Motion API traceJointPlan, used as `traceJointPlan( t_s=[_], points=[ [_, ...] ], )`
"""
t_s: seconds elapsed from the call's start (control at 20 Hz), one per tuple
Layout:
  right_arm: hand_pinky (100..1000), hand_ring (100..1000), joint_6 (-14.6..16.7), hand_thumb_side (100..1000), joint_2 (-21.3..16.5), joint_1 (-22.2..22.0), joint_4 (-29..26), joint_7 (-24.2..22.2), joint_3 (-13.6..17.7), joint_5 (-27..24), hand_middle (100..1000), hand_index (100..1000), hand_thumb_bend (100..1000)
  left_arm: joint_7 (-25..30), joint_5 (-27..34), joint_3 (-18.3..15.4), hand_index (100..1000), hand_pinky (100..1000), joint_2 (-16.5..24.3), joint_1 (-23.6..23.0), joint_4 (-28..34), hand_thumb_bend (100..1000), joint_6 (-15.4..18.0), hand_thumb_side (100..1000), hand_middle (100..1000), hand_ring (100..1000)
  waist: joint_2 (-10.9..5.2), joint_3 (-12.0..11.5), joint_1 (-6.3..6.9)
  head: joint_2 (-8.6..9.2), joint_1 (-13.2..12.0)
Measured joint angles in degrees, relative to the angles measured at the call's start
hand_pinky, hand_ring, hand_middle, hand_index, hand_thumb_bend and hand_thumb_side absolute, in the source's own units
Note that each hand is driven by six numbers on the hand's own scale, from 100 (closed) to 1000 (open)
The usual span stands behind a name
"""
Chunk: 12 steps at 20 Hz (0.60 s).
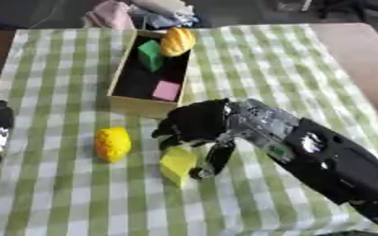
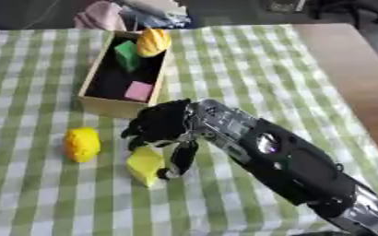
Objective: Pick up objects on the table and place them in the box.
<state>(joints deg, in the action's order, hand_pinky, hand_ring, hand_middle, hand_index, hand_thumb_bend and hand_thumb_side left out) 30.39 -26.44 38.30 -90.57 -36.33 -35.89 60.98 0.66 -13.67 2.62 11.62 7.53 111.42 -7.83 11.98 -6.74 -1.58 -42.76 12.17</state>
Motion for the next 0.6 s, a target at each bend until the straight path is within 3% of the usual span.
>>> traceJointPlan(
  t_s=[0.6],
  points=[
    [943, 949, 1.2, 345, 0.0, 0.0, 0.8, 3.3, 1.2, 0.7, 916, 817, 237, 0.0, 0.0, 0.0, 848, 794, 0.0, 0.0, 0.0, 318, 0.0, 647, 732, 739, 0.00, 0.0, 0.00, 0.00, 0.1]
  ],
)
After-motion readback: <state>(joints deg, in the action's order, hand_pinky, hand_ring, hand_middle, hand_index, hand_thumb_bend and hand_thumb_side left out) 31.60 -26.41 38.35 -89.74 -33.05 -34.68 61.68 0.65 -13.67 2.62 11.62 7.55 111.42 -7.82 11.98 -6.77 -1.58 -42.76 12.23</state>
